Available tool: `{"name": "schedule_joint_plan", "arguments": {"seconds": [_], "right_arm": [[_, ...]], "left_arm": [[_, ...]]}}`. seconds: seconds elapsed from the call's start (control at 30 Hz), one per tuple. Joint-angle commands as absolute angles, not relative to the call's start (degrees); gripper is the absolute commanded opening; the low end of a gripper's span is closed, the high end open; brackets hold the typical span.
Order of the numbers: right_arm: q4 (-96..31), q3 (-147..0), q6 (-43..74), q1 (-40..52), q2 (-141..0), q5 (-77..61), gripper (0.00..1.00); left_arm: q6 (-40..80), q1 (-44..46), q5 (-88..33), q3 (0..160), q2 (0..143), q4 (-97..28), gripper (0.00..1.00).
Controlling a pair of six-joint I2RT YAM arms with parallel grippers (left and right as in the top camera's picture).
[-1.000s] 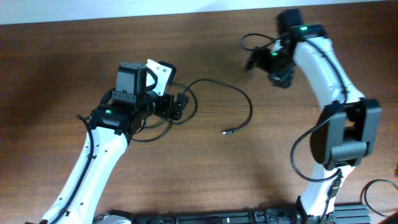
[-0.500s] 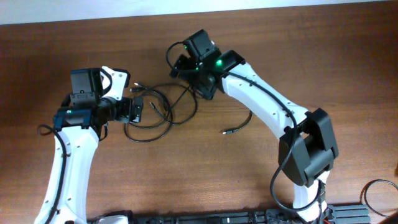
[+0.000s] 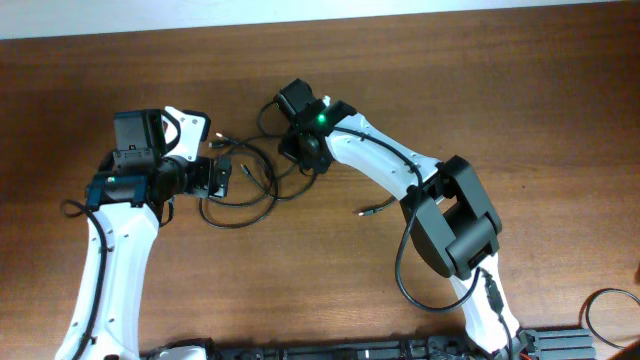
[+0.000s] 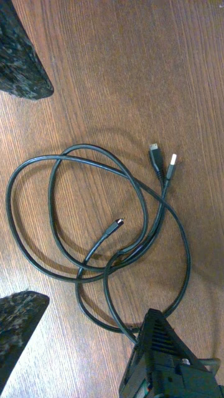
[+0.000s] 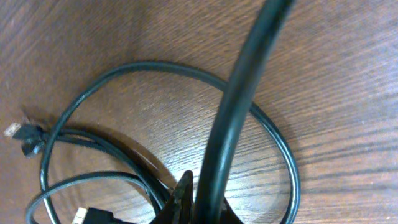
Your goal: Untangle cables
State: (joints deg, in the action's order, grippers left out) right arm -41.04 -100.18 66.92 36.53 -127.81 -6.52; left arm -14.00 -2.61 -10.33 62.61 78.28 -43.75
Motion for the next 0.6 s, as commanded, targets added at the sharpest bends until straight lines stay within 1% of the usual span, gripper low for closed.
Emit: {"name": "schedule_joint_plan", "arguments": {"seconds": [0.0, 0.13, 0.2, 0.4, 0.57], "right_arm": [[-41.5, -102.8, 56.9, 36.2, -125.3, -6.8, 0.04], [-42.6, -110.0, 48.2, 34.0, -114.8, -6.6, 0.04], [-42.6, -113.2, 46.9, 32.9, -110.7, -5.2, 0.04], [-42.6, -123.1, 46.7, 27.4, -99.9, -0.5, 0.04], [-42.6, -124.5, 46.5, 20.8, -95.7, -1.0, 0.04]], "left_arm": [[-15.1, -2.9, -11.2, 62.9, 77.9, -43.8, 0.99], [-15.1, -2.9, -11.2, 62.9, 77.9, -43.8, 0.99], [-15.1, -2.9, -11.2, 62.9, 77.9, -43.8, 0.99], [-15.1, -2.9, -11.2, 62.9, 77.9, -43.8, 0.99], [-15.1, -2.9, -11.2, 62.9, 77.9, -43.8, 0.99]]}}
